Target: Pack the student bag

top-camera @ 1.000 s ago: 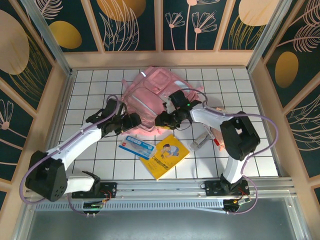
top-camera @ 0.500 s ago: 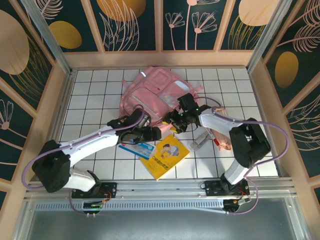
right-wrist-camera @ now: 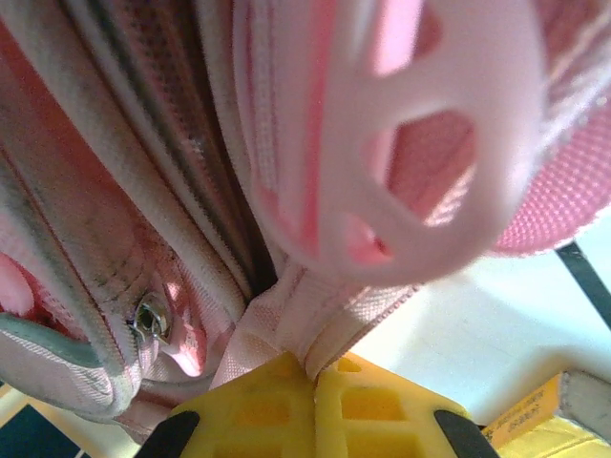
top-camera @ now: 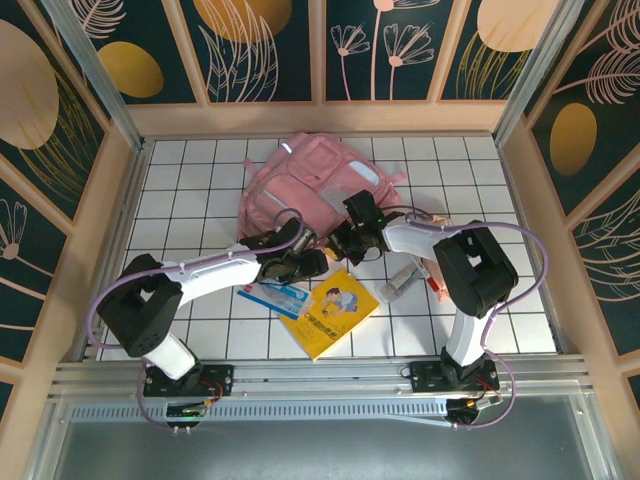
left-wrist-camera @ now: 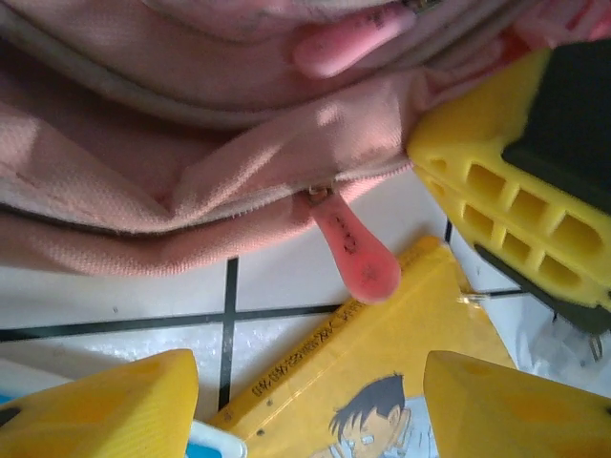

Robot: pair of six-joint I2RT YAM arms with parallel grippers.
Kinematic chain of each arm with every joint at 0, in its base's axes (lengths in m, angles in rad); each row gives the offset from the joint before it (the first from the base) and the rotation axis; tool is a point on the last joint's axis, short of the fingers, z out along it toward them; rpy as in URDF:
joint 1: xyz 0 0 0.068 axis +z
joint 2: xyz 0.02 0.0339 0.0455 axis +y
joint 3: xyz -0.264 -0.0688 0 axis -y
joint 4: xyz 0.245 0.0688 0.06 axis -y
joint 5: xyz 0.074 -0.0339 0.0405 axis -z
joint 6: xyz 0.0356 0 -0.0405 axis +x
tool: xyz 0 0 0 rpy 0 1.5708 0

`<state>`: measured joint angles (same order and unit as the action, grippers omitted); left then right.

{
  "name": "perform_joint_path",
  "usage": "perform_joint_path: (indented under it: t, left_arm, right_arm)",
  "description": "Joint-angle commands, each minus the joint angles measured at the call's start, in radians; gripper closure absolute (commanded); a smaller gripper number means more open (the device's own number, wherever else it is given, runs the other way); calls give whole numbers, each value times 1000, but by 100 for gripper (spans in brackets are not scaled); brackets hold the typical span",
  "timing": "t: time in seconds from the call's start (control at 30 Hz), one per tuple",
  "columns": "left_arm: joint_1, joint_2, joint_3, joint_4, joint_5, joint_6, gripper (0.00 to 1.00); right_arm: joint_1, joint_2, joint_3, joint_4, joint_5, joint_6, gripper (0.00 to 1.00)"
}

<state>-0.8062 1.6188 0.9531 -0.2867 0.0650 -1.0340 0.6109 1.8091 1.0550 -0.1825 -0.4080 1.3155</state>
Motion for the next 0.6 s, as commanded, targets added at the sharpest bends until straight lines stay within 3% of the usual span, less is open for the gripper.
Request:
perform_joint_path:
  t: [0.0,0.27,0.57]
  left_arm:
    - [-6,35,69,-8,-67,-44,37]
    - [-6,142,160,-63,-113,-8,42]
    - [-6,146,148,-134,-138,78,72]
  right_arm:
    - [8,-26,34,-2,33,11,100]
    - [12,-48,40,-8,32,3,100]
    - [0,-40,53,-17,42,-11,100]
